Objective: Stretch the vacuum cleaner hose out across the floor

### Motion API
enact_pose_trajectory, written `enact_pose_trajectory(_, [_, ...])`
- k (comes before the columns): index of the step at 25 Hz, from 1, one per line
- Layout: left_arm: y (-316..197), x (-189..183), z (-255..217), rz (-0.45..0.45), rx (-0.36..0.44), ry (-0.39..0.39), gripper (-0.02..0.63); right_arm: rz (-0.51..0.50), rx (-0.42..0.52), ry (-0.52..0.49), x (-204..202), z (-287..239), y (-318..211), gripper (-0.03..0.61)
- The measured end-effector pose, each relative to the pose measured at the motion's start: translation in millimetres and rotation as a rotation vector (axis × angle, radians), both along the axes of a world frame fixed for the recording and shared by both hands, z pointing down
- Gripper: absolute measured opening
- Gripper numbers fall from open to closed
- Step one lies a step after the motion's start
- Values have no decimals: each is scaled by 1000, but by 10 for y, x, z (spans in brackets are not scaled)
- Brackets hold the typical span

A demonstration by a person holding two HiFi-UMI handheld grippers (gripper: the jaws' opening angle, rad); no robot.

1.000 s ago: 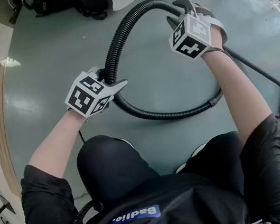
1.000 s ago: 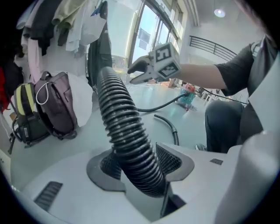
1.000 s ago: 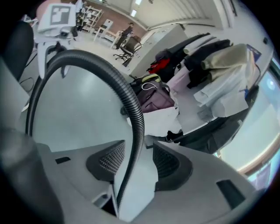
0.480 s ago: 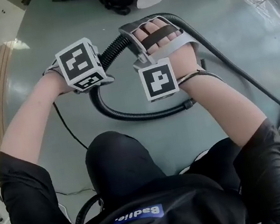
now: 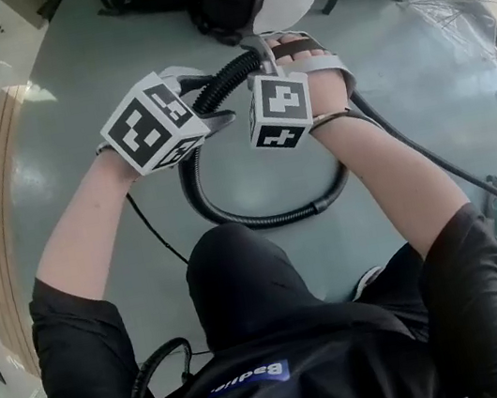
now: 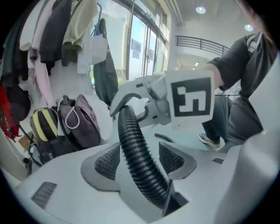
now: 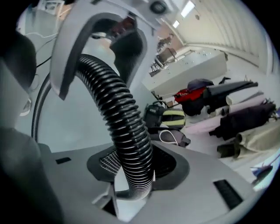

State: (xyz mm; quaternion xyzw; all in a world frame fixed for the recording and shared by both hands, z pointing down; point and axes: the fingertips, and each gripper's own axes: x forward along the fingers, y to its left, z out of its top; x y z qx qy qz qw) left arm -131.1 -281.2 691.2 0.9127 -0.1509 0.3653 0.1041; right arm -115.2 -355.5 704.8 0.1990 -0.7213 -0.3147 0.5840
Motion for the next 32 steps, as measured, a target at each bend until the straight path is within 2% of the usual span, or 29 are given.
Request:
enact_pose_trajectory(3, [-181,-79,-115,-83,135,-11,291,147,2,-34,168,-238,-340,175])
enact_pose_trajectory(8, [-280,-408,6,-306,329,-142,305,252,-3,-122,462,-472,-675,176])
enact_pose_trajectory(12, [-270,-495,420,-466,367,-212,307,324,-38,-239,791,-492,-927,183])
enact_pose_trajectory(14, [-276,-546,653,-529,346,-244,307,326,-73,-286,809,-462,-1010,186])
enact_pose_trajectory(16, [-306,-617,835,-583,307,-273,287,296,-97,-314,762,-437,-1064,187])
enact_pose_trajectory(17, [-322,-657,897,-602,288,-285,231,265,-103,-310,731,-407,-1078,190])
enact_pose_trajectory(20, [-323,-759,977,-615,239,-336,212,124,-105,-245,683,-201,-1135,190])
enact_pose_trajectory(24, [-379,-895,861,-554,219,-521,207,-42,-88,-202,721,78,-1259,195])
enact_pose_trajectory(26, [-434,-966,795,-536,208,-626,206,-129,-33,-223,744,98,-1262,195])
enact_pose_trajectory(29, [-539,-1072,687,-520,186,-750,204,-243,98,-240,762,0,-1255,207])
enact_pose_trajectory(32, [-606,-1220,519,-534,149,-834,199,-281,165,-301,725,-152,-1216,212])
